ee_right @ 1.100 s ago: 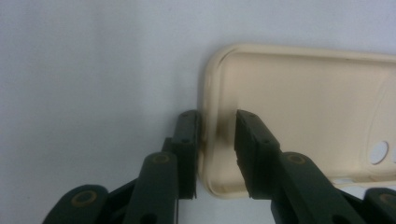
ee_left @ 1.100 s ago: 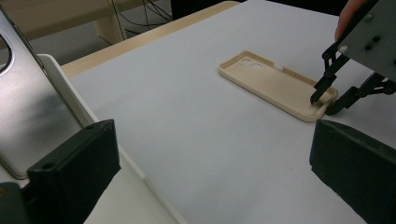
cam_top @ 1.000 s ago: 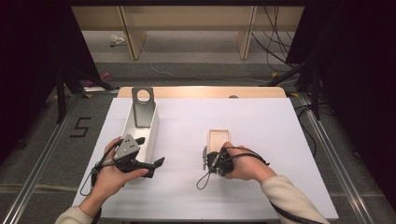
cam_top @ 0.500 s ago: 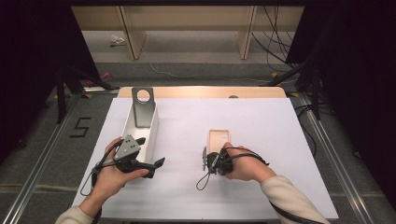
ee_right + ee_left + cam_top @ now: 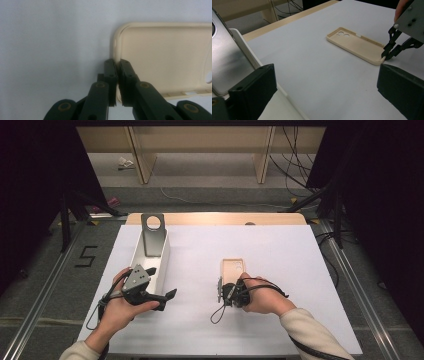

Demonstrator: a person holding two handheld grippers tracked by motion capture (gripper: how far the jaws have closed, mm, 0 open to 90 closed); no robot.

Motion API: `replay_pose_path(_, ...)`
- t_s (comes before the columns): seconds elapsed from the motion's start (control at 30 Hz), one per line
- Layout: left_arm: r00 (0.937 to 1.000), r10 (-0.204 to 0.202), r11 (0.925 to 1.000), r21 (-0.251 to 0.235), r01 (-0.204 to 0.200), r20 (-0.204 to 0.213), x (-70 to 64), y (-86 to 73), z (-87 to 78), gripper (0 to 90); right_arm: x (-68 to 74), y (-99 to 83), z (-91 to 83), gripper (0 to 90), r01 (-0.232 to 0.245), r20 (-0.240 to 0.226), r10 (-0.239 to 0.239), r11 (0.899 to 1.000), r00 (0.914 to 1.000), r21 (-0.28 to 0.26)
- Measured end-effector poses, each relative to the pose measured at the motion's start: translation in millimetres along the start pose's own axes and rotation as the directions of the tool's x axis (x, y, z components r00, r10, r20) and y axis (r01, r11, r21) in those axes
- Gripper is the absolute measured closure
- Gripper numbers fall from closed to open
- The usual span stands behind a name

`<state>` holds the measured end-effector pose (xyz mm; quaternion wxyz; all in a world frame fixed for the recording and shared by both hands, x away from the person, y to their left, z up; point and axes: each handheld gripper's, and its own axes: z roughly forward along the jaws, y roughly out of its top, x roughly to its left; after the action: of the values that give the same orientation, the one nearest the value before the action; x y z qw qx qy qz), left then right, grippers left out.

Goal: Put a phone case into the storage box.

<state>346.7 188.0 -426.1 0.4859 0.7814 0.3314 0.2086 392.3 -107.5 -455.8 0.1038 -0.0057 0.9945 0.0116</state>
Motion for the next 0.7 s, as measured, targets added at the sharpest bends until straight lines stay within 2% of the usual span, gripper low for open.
replay_pose_path(0.2, 1.0000, -0.004, 1.0000, -0.004, 0.004, -0.003, 0.4, 0.2, -0.6, 3.0, -0.5, -3.3, -0.6, 86.7, -0.011, 0.008, 0.012, 1.000, 0.9999, -0.028)
replay_pose_path(0.3, 1.0000, -0.006, 1.0000, -0.005, 0.006, -0.004, 0.4, 0.5, -0.9, 3.2, -1.1, -6.3, -2.2, 87.1, -0.012, 0.018, 0.013, 0.998, 0.9997, -0.054)
replay_pose_path(0.37, 1.0000, -0.005, 1.0000, -0.005, 0.005, -0.003, 0.2, 0.7, -1.0, 3.3, -0.5, -9.1, -4.6, 87.5, -0.031, 0.017, 0.032, 0.996, 0.9993, -0.083)
replay_pose_path(0.47, 1.0000, -0.007, 1.0000, -0.005, 0.007, -0.002, 0.1, 0.9, -1.3, 4.1, -1.2, -14.1, -10.3, 87.8, -0.032, 0.042, 0.038, 0.992, 0.9984, -0.118)
replay_pose_path(0.7, 0.9999, -0.011, 0.9999, -0.008, 0.011, -0.007, 0.0, 2.7, -2.1, 5.2, -1.4, -28.3, -21.3, 87.9, -0.066, 0.073, 0.085, 0.972, 0.9938, -0.224)
